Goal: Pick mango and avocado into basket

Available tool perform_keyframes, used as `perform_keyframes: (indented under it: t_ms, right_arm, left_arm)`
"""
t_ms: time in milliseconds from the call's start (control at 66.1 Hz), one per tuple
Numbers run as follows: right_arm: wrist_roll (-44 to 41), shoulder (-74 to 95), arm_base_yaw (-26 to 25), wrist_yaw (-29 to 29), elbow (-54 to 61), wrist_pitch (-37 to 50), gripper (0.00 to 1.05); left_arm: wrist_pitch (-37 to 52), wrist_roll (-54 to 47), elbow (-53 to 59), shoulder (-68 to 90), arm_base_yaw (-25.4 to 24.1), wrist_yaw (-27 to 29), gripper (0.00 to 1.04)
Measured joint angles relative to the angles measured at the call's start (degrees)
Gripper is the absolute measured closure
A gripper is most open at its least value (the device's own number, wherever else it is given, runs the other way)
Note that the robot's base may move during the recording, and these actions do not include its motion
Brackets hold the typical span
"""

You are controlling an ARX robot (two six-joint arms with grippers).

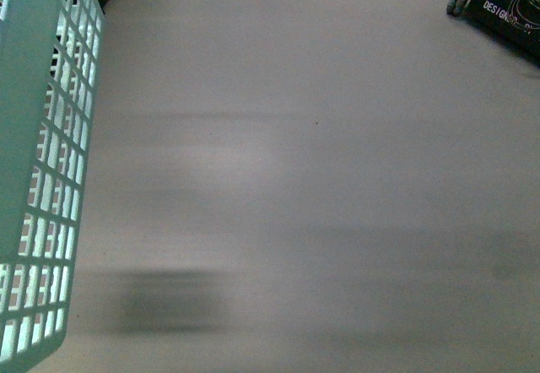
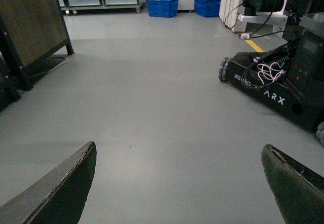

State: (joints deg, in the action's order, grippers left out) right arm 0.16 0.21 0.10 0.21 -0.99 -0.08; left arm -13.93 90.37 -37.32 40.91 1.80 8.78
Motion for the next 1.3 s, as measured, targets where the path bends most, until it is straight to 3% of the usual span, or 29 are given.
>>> perform_keyframes:
  t_ms: [1301]
  right_arm:
    - [0.0, 0.0, 0.0, -0.1, 0.0, 0.0, 0.09]
  left_arm:
    - [0.0, -0.1, 0.0, 0.0, 0.0, 0.3, 0.91]
